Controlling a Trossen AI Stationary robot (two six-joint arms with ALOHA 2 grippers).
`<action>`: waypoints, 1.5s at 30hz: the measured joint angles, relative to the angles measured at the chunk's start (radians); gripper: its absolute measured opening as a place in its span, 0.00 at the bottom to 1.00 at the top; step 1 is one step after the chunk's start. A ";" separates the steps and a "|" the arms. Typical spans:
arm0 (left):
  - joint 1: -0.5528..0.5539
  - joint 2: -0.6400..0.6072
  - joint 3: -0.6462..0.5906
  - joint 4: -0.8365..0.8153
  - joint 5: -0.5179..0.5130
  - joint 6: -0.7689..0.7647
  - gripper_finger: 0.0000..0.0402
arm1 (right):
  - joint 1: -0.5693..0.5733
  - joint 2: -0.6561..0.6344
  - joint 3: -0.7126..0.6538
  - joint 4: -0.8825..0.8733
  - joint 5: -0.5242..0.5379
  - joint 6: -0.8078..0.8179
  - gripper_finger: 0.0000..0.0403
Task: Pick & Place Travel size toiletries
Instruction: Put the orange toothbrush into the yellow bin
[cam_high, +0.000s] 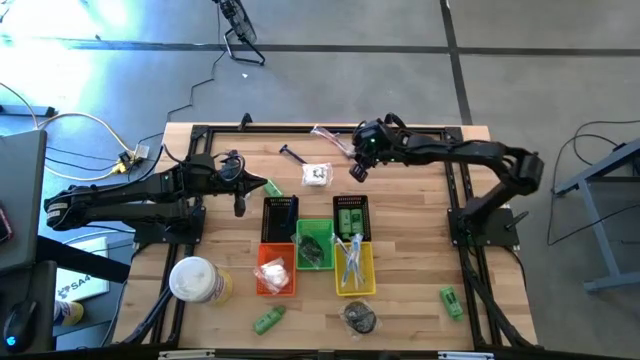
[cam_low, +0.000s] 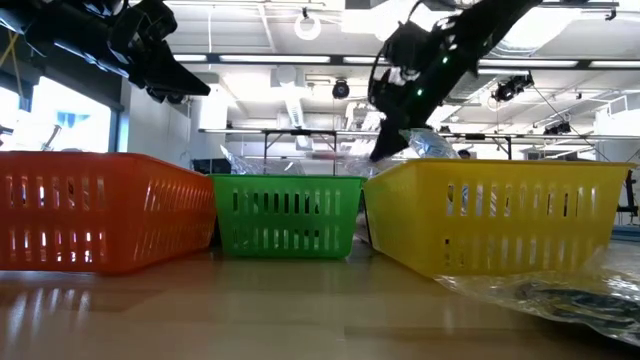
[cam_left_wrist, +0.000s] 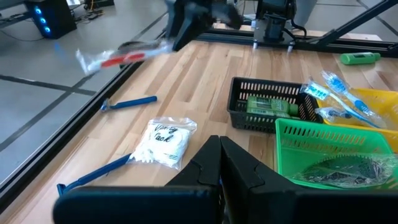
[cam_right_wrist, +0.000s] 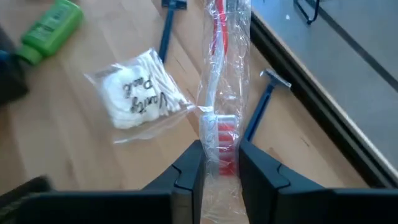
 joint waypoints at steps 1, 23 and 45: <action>0.000 0.000 0.000 0.000 0.000 0.000 0.00 | 0.006 -0.020 0.000 -0.003 0.000 0.000 0.17; 0.000 0.000 0.000 0.001 0.000 0.000 0.00 | 0.188 -0.270 0.000 -0.175 0.097 0.097 0.17; 0.000 0.000 0.000 0.001 0.000 -0.003 0.00 | 0.548 -0.270 0.000 -0.222 0.316 0.425 0.17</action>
